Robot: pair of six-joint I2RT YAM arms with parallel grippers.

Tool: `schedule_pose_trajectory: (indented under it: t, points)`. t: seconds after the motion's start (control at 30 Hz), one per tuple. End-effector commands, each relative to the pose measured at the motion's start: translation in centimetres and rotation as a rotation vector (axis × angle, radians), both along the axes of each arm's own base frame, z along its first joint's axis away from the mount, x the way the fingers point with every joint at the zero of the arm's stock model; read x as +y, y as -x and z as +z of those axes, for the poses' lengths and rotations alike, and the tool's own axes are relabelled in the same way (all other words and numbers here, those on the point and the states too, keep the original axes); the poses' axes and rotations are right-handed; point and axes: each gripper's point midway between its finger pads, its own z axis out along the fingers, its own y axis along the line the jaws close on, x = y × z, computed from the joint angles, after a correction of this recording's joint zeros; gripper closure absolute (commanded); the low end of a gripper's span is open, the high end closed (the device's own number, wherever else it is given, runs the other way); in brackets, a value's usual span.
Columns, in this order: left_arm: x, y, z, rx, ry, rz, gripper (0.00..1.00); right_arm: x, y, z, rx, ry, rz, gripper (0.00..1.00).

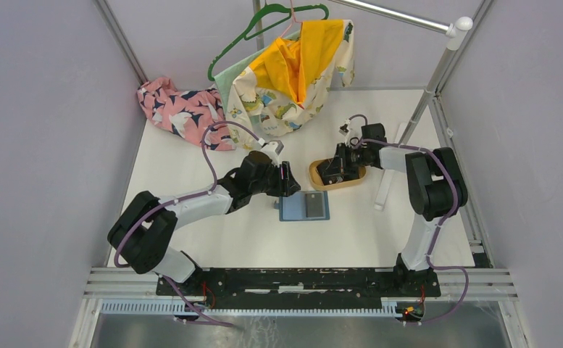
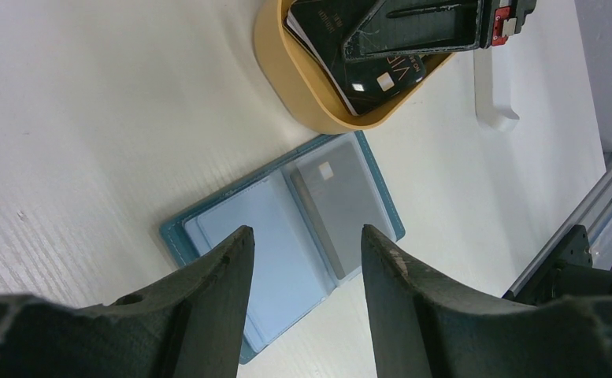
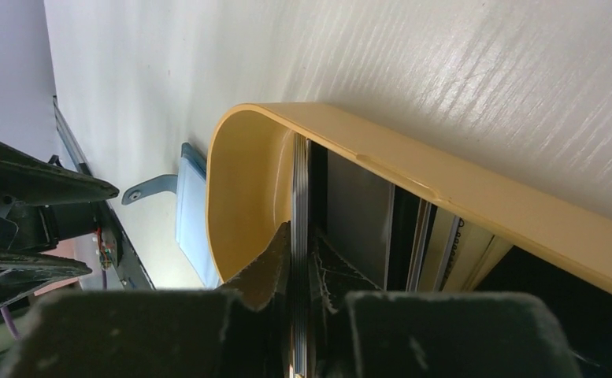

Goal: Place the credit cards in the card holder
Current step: Pick up the credit card from the storage box.

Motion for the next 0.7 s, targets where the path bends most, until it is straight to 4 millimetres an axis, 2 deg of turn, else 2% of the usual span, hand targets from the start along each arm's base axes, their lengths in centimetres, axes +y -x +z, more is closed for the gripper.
schedule_pose_trajectory:
  t: [0.0, 0.23, 0.67]
  points:
    - [0.1, -1.0, 2.2, -0.088, 0.024, 0.011, 0.41, 0.5, -0.3, 0.5, -0.007, -0.058, 0.002, 0.87]
    - [0.1, -1.0, 2.1, -0.087, 0.02, 0.011, 0.41, 0.2, -0.4, 1.2, -0.009, -0.082, 0.0, 0.81]
    - [0.2, -1.0, 2.1, -0.089, 0.018, 0.012, 0.41, -0.5, -0.7, 1.9, -0.012, -0.111, -0.02, 0.8]
